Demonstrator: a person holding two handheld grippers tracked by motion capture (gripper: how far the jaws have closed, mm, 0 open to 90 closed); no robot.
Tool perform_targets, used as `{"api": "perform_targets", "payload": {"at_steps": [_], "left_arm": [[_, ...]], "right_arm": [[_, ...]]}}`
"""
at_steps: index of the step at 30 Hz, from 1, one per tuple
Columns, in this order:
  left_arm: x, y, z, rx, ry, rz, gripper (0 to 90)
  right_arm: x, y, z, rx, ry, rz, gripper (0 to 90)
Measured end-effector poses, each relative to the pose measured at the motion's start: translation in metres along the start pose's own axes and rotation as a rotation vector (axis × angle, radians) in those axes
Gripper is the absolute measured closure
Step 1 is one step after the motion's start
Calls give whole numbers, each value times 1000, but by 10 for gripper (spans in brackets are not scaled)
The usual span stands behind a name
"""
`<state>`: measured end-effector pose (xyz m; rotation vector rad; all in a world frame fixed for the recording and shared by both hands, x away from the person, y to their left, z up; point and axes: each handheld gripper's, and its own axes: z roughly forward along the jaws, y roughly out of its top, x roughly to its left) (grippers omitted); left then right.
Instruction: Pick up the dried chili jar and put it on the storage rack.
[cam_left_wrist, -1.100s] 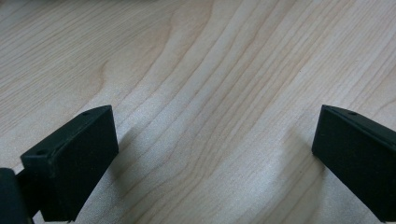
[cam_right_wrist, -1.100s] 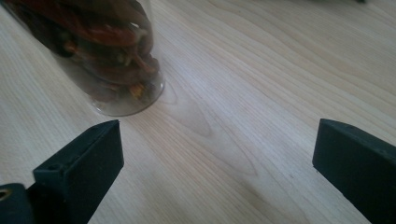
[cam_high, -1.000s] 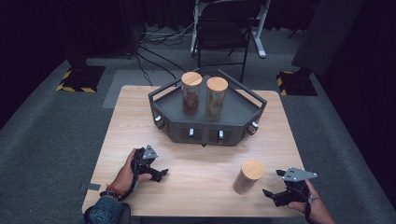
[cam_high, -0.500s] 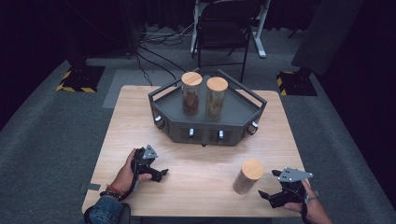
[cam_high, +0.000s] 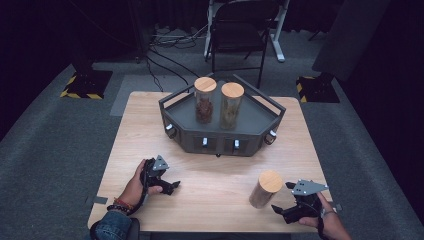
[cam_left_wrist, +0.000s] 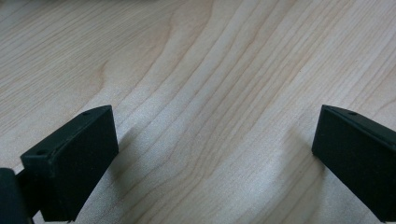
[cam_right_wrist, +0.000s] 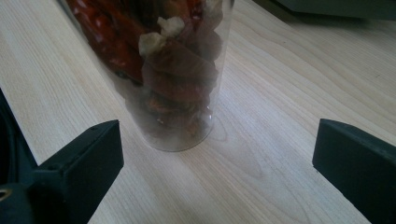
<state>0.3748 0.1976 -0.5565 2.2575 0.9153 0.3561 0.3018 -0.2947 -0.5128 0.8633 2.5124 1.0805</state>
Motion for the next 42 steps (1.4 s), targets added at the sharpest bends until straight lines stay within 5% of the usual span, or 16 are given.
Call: {"api": "perform_targets", "payload": {"at_steps": [42], "left_arm": [[0,0,0,0,0,0,0]], "right_arm": [[15,25,19,-71,57,16,52]]}}
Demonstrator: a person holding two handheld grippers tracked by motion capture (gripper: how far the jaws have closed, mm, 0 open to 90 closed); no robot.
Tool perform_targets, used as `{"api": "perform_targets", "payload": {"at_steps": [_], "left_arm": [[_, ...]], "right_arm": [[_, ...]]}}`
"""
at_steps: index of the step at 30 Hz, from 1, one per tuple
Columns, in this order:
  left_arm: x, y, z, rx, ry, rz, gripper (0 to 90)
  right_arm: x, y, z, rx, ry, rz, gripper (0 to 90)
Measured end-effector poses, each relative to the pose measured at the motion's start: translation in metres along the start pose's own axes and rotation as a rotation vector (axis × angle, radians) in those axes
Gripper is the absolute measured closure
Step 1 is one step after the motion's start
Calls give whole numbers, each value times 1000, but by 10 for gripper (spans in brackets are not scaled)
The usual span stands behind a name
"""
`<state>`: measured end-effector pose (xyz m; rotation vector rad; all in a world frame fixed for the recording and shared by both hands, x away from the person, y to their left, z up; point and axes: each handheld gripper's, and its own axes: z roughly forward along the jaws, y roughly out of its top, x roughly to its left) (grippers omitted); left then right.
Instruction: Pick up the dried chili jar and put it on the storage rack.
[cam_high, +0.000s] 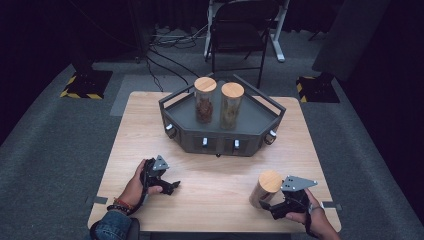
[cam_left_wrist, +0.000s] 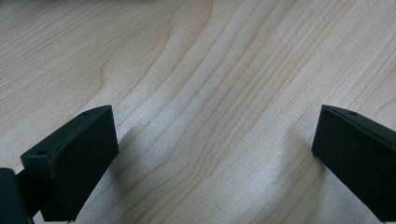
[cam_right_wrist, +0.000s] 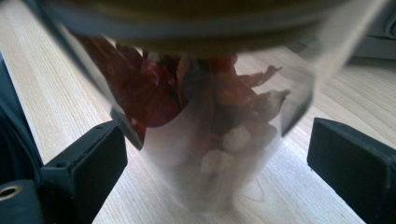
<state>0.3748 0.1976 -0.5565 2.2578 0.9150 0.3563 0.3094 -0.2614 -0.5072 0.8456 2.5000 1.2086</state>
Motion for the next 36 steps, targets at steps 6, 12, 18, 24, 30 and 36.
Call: {"api": "perform_targets", "payload": {"at_steps": [6,12,18,24,30,36], "left_arm": [[0,0,0,-2,0,-1,0],[0,0,0,-1,0,-1,0],[0,0,0,0,0,0,0],[0,0,0,0,0,0,0],[0,0,0,0,1,0,0],[0,0,0,0,0,0,0]], "right_arm": [[1,2,1,-19,5,12,101],[3,5,2,-28,4,-9,149],[6,6,3,-29,8,-33,201],[6,6,4,-25,-11,-30,248],[7,6,5,-34,-18,-33,255],[7,6,5,-37,-22,-34,257]]}}
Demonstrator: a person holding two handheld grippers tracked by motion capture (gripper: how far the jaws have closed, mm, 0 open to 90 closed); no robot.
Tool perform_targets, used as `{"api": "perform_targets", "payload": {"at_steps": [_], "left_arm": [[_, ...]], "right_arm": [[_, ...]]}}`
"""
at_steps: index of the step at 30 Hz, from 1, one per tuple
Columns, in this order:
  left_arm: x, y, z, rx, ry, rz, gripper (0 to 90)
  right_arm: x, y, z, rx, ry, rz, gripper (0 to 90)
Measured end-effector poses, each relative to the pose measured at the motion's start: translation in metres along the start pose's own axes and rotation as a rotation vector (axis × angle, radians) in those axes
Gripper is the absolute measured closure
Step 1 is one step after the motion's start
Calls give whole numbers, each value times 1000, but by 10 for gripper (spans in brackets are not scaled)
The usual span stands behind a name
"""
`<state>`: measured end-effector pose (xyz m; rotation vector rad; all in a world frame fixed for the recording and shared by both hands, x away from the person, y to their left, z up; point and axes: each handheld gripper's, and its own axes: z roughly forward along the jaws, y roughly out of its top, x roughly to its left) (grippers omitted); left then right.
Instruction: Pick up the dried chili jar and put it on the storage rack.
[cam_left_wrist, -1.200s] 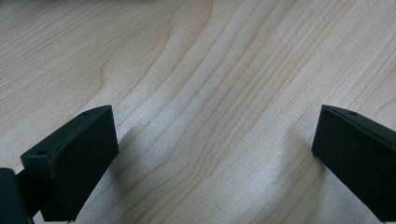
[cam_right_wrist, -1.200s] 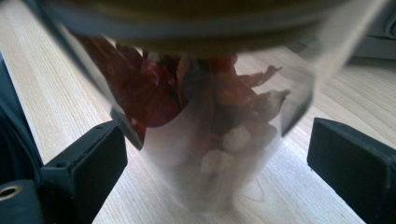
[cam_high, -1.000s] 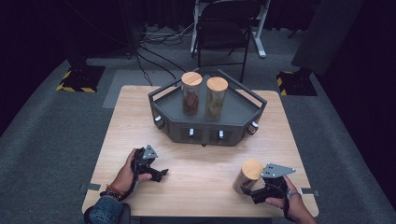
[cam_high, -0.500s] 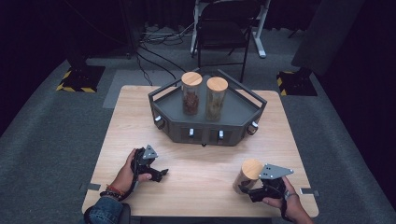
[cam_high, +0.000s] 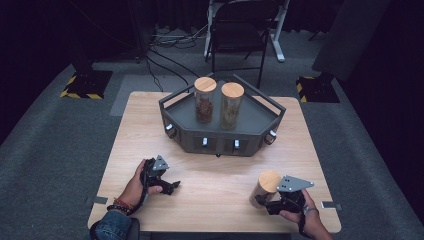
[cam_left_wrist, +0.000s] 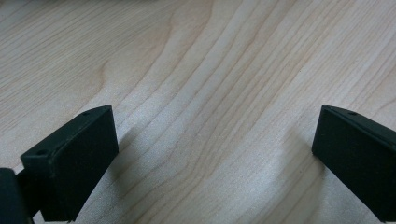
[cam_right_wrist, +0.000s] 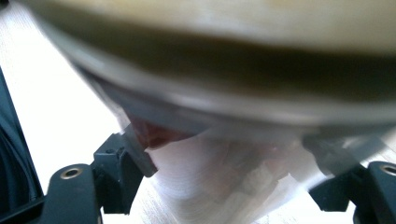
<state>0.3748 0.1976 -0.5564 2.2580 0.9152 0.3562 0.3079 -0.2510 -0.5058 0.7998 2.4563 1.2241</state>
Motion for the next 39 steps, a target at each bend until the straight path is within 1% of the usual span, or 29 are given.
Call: {"api": "perform_targets", "payload": {"at_steps": [6,12,19,29,36,39], "left_arm": [[0,0,0,0,0,0,0],[0,0,0,-1,1,-1,0],[0,0,0,0,0,0,0],[0,0,0,0,0,0,0],[0,0,0,0,0,0,0],[0,0,0,-1,1,0,1]], "right_arm": [[1,1,0,8,-7,-2,258],[2,5,-1,28,-13,2,258],[-2,9,-6,14,-32,33,259],[-8,19,-14,18,-101,59,259],[-13,28,-17,28,-124,85,259],[-16,32,-18,30,-123,90,259]]}}
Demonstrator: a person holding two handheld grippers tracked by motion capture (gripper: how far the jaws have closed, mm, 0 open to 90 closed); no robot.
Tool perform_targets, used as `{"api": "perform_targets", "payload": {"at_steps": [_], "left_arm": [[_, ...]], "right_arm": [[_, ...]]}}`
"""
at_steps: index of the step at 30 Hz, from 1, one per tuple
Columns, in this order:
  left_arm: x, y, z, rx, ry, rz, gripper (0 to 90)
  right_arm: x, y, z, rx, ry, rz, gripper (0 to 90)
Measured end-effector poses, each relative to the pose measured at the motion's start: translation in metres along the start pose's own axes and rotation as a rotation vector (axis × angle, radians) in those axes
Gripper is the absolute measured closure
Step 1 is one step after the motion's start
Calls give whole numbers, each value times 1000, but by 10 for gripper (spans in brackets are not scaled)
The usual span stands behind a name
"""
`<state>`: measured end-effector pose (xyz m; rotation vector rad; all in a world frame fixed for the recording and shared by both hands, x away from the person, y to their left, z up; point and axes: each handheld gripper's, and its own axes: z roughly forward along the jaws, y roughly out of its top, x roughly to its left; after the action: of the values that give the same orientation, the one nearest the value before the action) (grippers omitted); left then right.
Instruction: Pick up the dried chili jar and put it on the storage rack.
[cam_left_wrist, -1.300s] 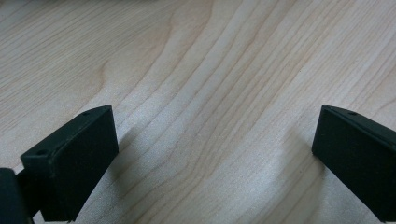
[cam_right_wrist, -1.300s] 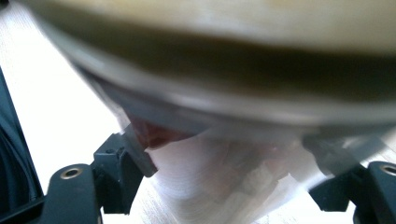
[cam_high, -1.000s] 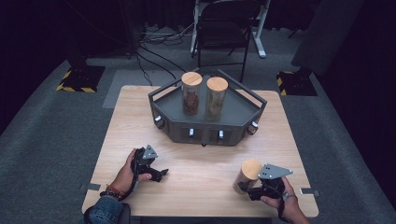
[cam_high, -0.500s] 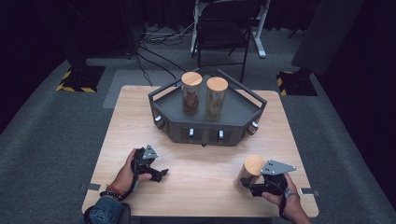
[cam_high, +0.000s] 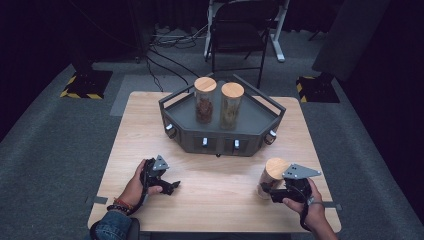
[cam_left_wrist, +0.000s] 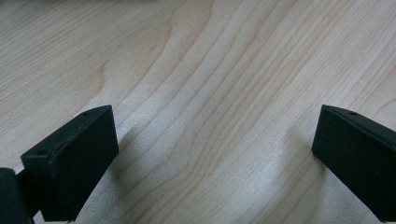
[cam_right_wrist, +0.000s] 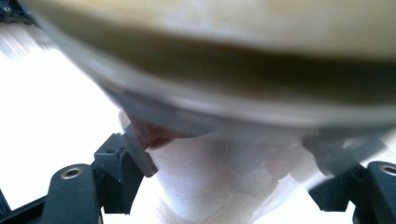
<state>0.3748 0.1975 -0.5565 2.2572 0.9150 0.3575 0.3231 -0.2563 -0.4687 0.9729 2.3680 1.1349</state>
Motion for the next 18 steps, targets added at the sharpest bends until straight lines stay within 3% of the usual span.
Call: {"api": "perform_targets", "payload": {"at_steps": [8,18], "left_arm": [[0,0,0,1,-1,0,0],[0,0,0,0,-1,-1,0]], "right_arm": [[-5,18,-4,-6,1,22,259],[-18,47,-18,-9,-54,34,259]]}}
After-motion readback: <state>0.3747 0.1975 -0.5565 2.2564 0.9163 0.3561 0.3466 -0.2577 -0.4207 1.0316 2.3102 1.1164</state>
